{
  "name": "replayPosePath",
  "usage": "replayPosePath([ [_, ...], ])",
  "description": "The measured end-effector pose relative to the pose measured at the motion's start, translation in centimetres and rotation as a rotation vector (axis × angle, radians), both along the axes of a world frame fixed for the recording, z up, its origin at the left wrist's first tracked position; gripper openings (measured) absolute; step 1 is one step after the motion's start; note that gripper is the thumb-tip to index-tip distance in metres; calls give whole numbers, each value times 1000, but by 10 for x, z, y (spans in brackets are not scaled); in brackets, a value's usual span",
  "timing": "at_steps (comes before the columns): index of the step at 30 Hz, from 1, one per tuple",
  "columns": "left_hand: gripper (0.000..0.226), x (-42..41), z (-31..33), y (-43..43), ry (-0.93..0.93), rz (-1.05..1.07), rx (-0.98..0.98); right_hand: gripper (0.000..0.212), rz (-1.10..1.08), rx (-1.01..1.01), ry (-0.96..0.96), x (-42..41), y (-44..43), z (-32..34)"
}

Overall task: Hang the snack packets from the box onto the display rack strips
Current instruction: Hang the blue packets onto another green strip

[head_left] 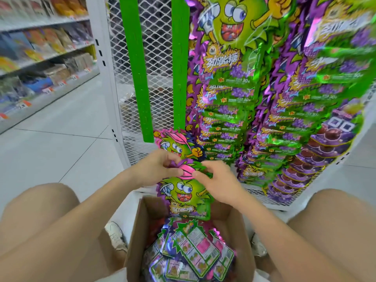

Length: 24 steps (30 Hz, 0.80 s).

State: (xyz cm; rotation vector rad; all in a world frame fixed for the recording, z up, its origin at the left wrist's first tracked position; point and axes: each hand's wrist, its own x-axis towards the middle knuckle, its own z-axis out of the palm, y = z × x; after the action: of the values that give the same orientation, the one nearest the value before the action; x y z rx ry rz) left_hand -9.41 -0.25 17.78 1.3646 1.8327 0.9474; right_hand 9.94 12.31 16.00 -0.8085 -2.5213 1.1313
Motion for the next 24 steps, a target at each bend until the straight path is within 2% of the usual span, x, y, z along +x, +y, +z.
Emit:
replayPosePath([
  [2,8,5,30,10,91,106,151,24,-66,90,109,-1,11,25],
  [6,8,16,109,38,227,198,480,17,-183,238,311,1,36,109],
  [8,14,24,156,55,373,283,646,26,-242,323,450,3,45,158],
  [12,28,37,244,89,524,386,871,22,-339,455,679,1,70,246],
  [15,42,44,298,117,533,389,859,28,-424,510,789,-7,95,297],
  [19,53,43,341,153,352,406,731,28,-521,589,802,-19,125,339],
  [22,50,41,353,167,207,463,708,24,-537,634,782,-25,137,357],
  [24,41,41,358,171,126,491,701,19,-538,642,761,-26,142,366],
])
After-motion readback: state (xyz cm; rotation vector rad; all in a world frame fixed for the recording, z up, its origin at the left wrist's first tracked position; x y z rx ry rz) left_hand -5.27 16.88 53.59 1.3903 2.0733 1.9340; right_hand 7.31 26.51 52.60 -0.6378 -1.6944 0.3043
